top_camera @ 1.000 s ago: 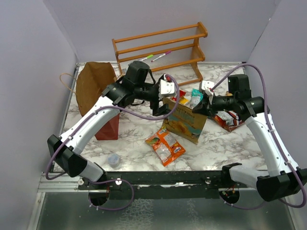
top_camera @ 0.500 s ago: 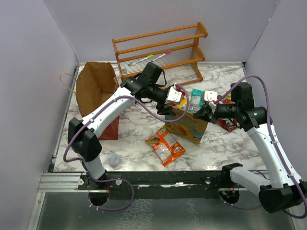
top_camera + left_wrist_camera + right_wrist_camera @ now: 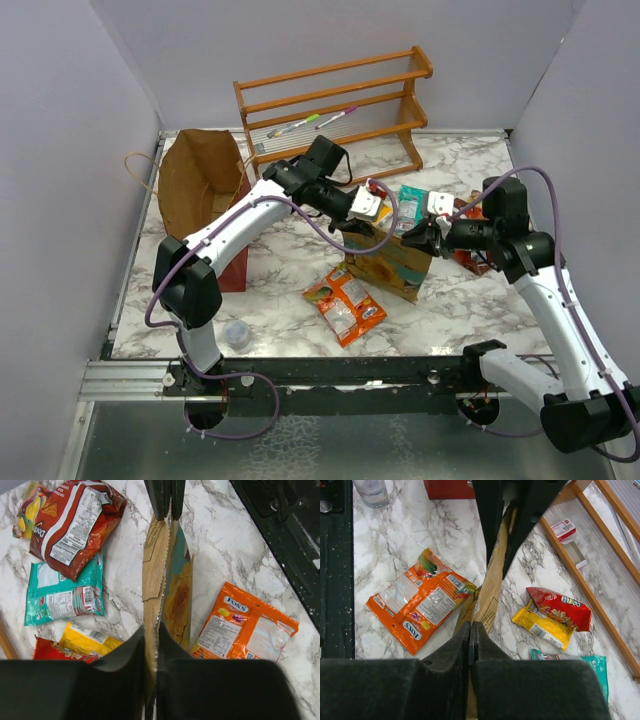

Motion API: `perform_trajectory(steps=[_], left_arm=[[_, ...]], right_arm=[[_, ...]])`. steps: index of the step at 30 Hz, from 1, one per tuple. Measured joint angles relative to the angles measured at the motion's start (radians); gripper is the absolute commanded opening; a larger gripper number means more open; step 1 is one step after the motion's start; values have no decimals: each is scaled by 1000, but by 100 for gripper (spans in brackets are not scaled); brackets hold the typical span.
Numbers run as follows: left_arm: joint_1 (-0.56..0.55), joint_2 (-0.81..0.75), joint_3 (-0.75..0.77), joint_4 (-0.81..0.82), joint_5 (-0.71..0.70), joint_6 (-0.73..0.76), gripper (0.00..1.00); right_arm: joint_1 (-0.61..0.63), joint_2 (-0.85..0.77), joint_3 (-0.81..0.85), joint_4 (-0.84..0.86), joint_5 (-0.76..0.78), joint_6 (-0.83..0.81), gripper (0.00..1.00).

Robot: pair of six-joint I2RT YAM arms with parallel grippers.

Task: Place the snacks into the paper bag
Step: Place the snack in the paper bag.

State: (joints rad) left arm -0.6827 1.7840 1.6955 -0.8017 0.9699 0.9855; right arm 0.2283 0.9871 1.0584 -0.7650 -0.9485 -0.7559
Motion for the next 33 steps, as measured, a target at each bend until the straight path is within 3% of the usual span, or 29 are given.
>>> perform_trajectory(steps=[4,5,6,10,18,33], left_arm=[[0,-9,-12,19,6,-24,0],[0,-17,-21,32,5,-38,0],[0,-30,-35,51,2,-58,0],[0,-77,-54,105,-31,-140,0],[0,-162,-46,212,-216,-330,0],[2,-252,200,232,-594,-520,0]], right_arm=[[0,-29,-13,43,47,57,54],[0,-36,-16,49,63,76,67],[0,-48,-24,63,85,97,74],[1,-112,-80,109,168,157,88],[-37,-209,-119,183,371,267,97],[-94,-223,-320,377,448,307,96]])
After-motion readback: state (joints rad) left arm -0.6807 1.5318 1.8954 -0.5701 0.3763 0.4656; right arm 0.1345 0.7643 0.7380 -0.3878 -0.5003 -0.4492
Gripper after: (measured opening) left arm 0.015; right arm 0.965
